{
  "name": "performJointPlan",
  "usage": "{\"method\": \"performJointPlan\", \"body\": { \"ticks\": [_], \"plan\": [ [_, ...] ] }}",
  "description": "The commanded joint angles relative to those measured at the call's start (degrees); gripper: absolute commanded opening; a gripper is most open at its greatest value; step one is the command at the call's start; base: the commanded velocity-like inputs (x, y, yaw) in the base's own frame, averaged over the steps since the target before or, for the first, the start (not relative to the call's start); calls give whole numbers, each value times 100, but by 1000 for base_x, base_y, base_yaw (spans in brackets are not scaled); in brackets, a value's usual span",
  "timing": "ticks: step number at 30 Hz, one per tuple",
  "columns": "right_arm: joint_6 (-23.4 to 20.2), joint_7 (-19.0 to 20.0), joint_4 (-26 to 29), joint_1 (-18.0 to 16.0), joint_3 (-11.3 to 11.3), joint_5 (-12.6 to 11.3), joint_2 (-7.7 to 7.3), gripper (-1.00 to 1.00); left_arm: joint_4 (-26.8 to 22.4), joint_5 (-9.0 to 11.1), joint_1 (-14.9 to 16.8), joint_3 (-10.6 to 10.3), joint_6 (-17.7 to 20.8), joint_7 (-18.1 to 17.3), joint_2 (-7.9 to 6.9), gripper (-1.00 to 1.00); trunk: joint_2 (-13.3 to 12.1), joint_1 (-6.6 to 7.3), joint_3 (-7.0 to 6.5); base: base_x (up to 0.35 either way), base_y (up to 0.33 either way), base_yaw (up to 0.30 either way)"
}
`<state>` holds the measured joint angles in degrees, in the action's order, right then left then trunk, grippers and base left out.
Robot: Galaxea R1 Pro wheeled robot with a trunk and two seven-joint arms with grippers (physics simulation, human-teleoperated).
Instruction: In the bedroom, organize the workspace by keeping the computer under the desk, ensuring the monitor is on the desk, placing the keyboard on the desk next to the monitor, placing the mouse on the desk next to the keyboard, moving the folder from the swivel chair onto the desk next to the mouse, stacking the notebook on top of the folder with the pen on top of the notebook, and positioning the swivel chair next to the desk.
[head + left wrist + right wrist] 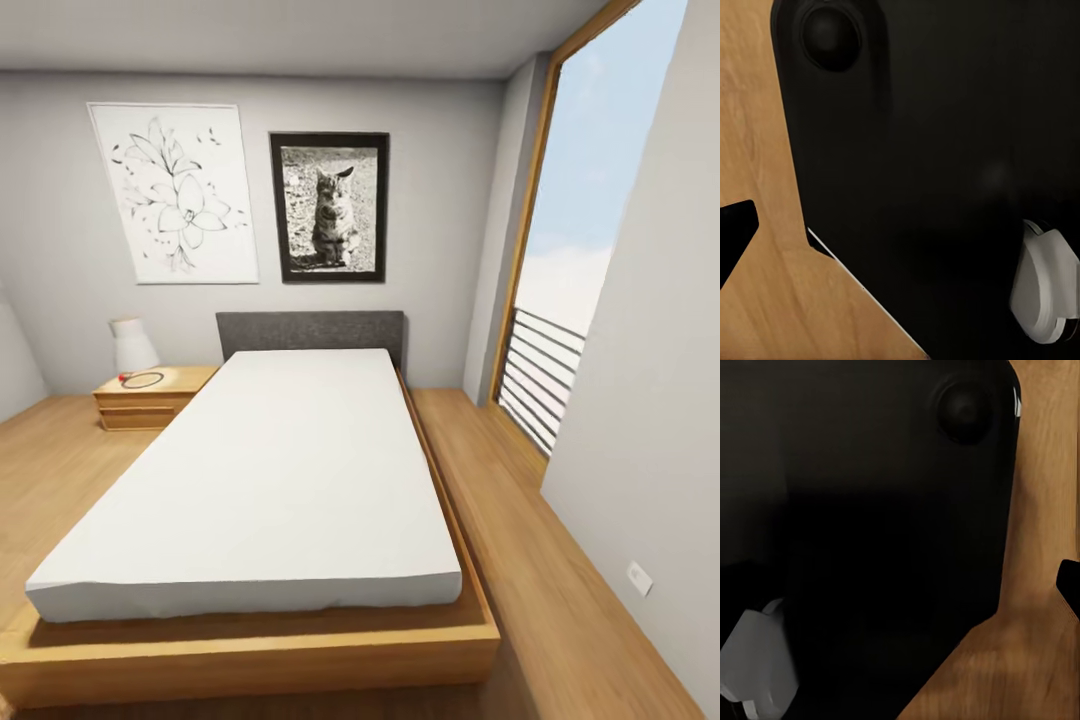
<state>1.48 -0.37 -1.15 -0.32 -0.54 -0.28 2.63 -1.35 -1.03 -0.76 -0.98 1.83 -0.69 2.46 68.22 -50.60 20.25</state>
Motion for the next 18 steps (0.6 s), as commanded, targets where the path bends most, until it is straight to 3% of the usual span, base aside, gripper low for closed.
{"method": "performJointPlan", "body": {
  "ticks": [1, 18],
  "plan": [
    [23, -2, -8, -4, -6, -4, 1, 100, -14, -11, -3, -8, 19, -5, 0, 100, -39, 22, -15, 0, 0, 238],
    [37, -6, -8, -4, -7, -6, 1, 100, -14, -11, -3, -8, 19, -1, 1, 100, -720, 396, -320, 0, 0, 247]
  ]
}}
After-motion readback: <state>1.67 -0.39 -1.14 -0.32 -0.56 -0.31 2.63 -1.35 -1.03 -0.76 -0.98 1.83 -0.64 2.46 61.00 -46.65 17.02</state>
